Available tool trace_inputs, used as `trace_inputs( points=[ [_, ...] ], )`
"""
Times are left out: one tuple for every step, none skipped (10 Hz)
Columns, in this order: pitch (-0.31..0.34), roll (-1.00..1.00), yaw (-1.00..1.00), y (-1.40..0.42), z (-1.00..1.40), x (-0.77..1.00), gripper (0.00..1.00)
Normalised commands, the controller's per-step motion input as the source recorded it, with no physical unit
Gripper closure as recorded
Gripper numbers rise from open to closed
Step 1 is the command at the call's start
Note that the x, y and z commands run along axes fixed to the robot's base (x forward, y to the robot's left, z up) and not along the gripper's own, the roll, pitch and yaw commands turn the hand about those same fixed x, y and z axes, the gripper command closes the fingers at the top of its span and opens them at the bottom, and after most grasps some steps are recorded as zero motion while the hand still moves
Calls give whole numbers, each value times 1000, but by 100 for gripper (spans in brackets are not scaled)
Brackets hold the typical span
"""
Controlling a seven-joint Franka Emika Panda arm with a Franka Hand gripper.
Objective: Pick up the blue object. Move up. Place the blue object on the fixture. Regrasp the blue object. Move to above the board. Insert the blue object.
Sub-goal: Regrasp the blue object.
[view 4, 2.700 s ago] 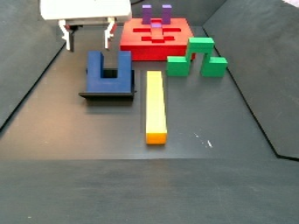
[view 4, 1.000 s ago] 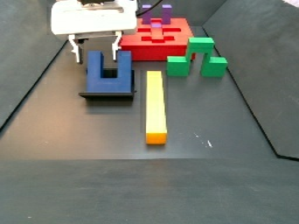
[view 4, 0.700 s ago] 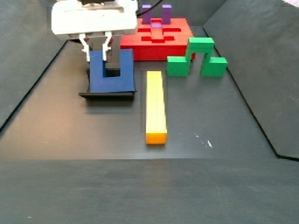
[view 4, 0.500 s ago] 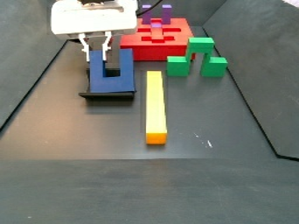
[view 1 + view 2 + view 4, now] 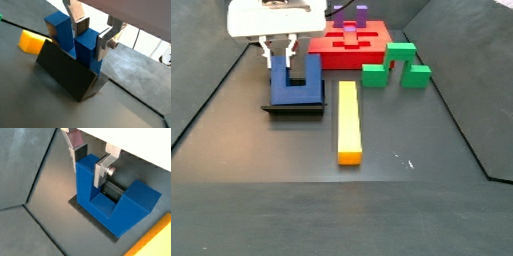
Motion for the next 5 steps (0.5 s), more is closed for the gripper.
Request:
trace_inputs(
  points=[
    [0,0,0,0,0,0,100],
    [0,0,0,0,0,0,100],
    [0,0,0,0,0,0,100],
    [0,0,0,0,0,0,100],
    [0,0,0,0,0,0,100]
  ],
)
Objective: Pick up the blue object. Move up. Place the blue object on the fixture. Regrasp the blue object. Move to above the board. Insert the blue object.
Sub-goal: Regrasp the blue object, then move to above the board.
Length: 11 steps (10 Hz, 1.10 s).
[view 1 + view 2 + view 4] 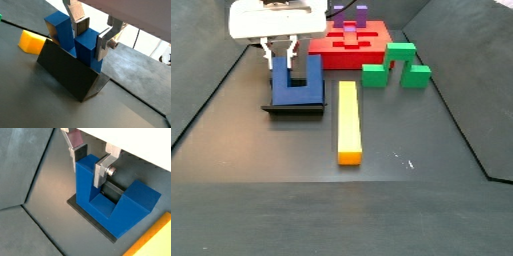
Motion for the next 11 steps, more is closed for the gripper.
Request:
trace_inputs(
  points=[
    [0,0,0,0,0,0,100],
    [0,0,0,0,1400,0,100],
    [-10,16,-27,15,1400,-4,100],
    [-13,-15,-29,24,1400,-15,100],
    [-16,14,-20,35,1400,-26,100],
    [18,9,-24,17,1400,-15,100],
    [29,4,-24,19,1400,-6,100],
    [43,-3,-15,18,1400,-3,100],
    [66,0,-9,-5,659,18,100],
    [85,9,1,-11,319,41,100],
    [101,8,10,-14,174,49,100]
  ],
)
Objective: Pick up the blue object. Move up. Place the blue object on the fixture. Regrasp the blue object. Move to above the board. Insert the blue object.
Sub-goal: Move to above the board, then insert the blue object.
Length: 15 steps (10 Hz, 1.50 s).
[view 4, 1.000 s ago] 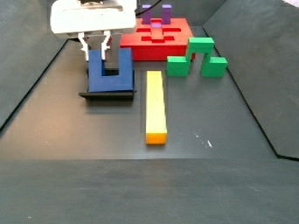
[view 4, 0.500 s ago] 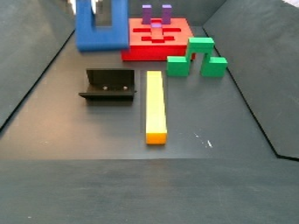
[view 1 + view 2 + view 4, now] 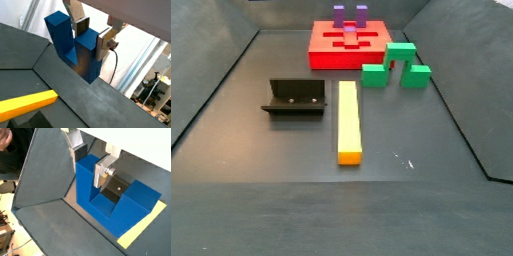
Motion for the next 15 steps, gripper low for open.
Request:
trace_inputs(
  points=[
    [38,-1000,18,-1400,296,-1242,100],
    [11,-1000,24,-1400,300,-1272,100],
    [-15,-1000,32,-1400,307,-1350,100],
    [-41,-1000,42,-1351,272,-1400,100],
    [-47,-1000,43,-1340,272,-1400,100],
    [-67,-1000,47,-839,164,-920,100],
    [-62,-1000,39,-481,83,-557,100],
    [-56,-1000,26,-268,53,-327,100],
    [-57,-1000,21,-138,33,-196,100],
    [-78,-1000,13,-58,16,-132,100],
    [-84,-805,2,-4,8,-102,100],
    [-75,-516,4,14,0,-82,100],
    [-64,-346,-6,8,3,-61,100],
    [-52,-264,-4,7,0,-44,100],
    [0,0,0,0,0,-43,100]
  ],
)
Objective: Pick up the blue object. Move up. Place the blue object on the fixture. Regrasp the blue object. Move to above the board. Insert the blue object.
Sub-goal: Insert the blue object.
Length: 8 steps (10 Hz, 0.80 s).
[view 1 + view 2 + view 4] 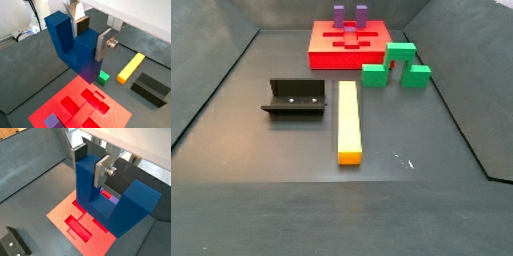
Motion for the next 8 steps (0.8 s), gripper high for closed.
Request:
trace_inputs(
  points=[
    [279,-17,-209,300,-71,737,100],
    [61,-64,-240,437,-240,849,100],
    [-103,-273,-186,551,-423,740,100],
    [-216,-341,-283,403,-323,771,100],
    [-243,-399,-314,337,-209,651,100],
    [-229,-384,-249,291,-243,549,100],
    [-199,-316,-106,154,-437,331,100],
    [-111,-174,0,43,-777,257,100]
  ],
)
